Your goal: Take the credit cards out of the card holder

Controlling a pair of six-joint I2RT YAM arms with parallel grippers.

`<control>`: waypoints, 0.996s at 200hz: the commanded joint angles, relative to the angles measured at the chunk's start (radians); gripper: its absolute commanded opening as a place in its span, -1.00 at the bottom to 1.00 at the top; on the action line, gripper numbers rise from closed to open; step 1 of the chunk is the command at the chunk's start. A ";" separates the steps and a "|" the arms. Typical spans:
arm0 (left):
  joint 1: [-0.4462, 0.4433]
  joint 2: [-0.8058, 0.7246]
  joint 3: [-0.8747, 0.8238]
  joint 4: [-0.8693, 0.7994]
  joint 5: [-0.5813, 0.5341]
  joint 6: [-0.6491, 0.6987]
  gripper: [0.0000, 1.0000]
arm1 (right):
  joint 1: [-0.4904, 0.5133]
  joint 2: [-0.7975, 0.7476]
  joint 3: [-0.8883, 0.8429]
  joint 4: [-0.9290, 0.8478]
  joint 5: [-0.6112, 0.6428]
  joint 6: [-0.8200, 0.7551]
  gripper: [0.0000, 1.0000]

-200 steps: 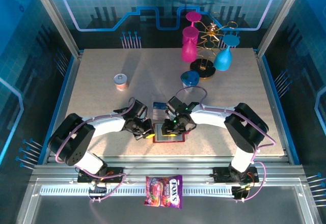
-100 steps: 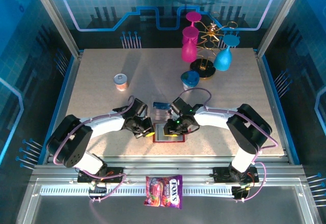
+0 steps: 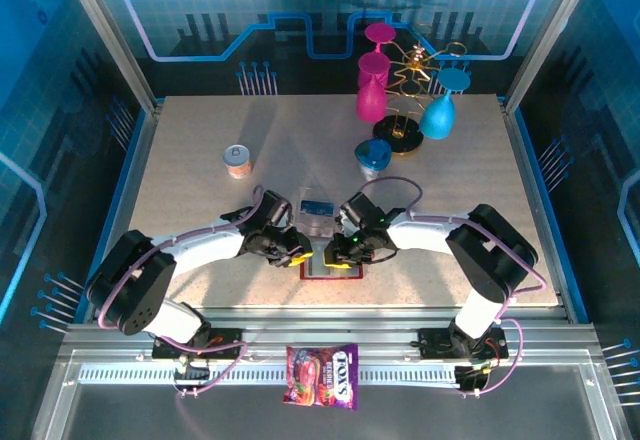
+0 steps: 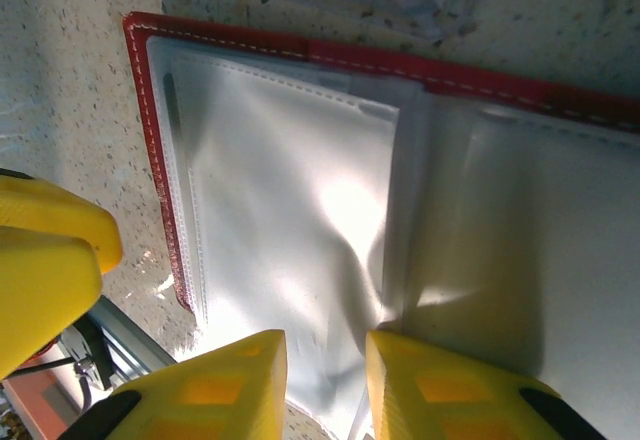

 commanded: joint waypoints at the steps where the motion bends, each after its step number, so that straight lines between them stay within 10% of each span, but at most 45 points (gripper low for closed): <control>1: -0.016 0.028 0.031 0.011 0.023 -0.019 -0.41 | -0.016 -0.012 -0.030 0.018 -0.018 0.017 -0.41; 199: -0.040 0.119 0.063 0.104 0.085 -0.041 -0.44 | -0.044 -0.031 -0.089 0.112 -0.079 0.056 -0.43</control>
